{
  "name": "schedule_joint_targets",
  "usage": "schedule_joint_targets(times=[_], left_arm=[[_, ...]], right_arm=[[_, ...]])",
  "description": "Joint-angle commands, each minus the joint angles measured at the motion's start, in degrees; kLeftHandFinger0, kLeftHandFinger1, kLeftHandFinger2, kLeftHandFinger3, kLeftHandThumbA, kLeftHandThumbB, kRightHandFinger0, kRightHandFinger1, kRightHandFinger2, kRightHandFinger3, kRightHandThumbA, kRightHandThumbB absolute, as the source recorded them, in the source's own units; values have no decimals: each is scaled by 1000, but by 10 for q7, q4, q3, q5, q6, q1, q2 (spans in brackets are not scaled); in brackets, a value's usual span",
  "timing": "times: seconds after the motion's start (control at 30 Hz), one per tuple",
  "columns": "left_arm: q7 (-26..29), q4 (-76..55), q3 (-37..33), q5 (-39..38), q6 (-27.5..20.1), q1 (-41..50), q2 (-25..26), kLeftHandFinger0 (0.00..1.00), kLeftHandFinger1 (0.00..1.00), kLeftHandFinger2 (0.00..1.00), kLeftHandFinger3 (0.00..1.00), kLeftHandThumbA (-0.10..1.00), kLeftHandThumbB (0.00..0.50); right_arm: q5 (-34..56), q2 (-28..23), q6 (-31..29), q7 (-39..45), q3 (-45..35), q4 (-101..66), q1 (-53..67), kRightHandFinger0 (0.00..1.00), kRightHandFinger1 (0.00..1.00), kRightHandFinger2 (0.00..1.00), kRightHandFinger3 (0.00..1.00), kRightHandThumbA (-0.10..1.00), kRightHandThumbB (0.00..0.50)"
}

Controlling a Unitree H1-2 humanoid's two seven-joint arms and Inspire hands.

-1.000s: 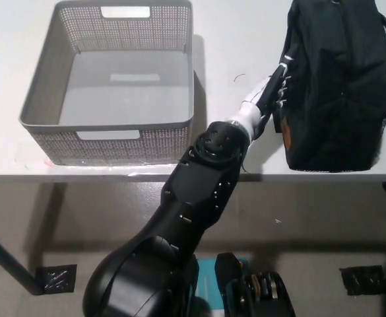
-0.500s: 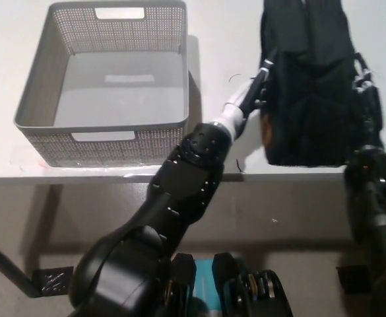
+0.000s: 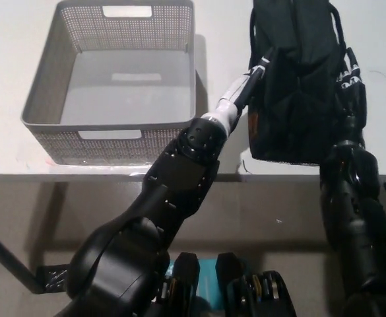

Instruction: Use both hands to pick up a lunch bag on the right hand side and place it into a container on the left hand side

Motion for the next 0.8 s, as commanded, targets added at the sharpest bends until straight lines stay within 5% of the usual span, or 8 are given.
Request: schedule_joint_targets(times=[0.0,0.23,0.33,0.6,0.77], left_arm=[[-52,0,-18,18,2,-39,-51,1000,1000,1000,1000,1000,391],[-70,1,-16,12,12,-50,-52,1000,1000,1000,1000,1000,336],[-87,-7,-23,14,-4,-37,-58,1000,1000,1000,1000,1000,319],[-97,-126,-51,20,58,65,-60,1000,1000,1000,1000,1000,291],[-86,-169,-48,15,99,83,-48,1000,1000,1000,1000,1000,294]], right_arm=[[-23,23,46,-17,30,-71,-17,1000,1000,1000,1000,1000,130],[-31,19,78,-13,55,-124,29,1000,1000,1000,1000,1000,137],[-30,27,96,-19,62,-167,54,1000,1000,1000,1000,1000,67],[-51,59,128,-50,93,-259,139,1000,1000,1000,1000,1000,25],[-45,58,156,-52,105,-253,129,1000,1000,1000,1000,1000,41]])
